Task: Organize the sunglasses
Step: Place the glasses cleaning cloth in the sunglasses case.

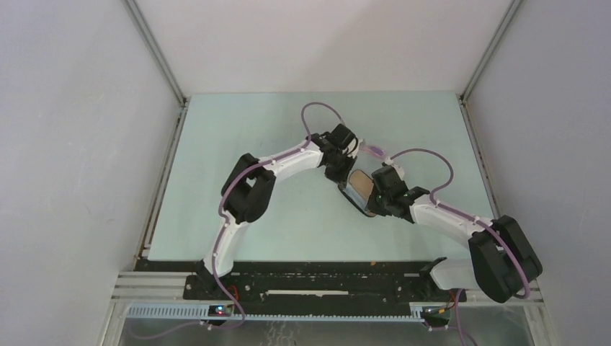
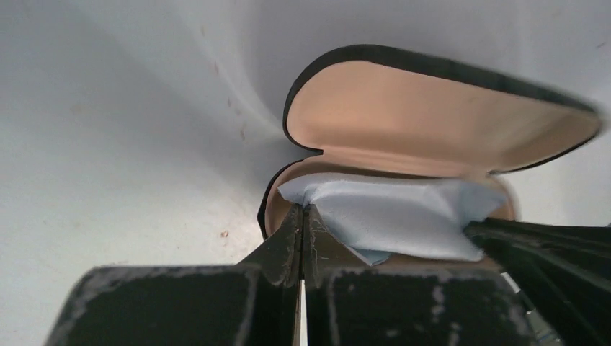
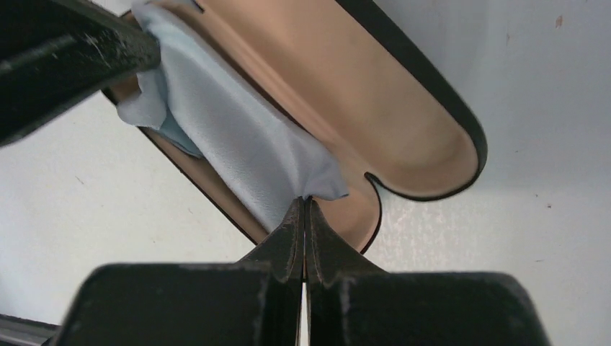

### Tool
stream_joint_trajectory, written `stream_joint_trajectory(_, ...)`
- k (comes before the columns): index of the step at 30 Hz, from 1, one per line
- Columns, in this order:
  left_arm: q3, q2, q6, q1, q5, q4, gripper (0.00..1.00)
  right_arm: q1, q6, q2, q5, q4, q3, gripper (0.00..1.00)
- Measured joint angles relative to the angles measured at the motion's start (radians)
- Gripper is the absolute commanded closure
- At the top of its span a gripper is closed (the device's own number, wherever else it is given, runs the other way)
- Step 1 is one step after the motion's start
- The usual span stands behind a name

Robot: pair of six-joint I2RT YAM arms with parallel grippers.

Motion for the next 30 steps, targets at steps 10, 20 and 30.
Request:
stream_joint_trajectory(10,-0.259,-0.122,-0.054,-0.015,-0.023,0.071,1.0,0.002,-0.057,0.037,0.023,0.005,-0.003,1.0)
stream_joint_trajectory(20,-0.366,-0.185,-0.116,-0.034,-0.075,0.146,1.0,0.014,-0.134,0.052,0.031,0.053,-0.005,1.0)
stream_joint_trajectory(30,-0.366,-0.187,-0.122,-0.034,-0.104,0.183,1.0,0.009,-0.15,0.076,0.065,0.065,-0.005,1.0)
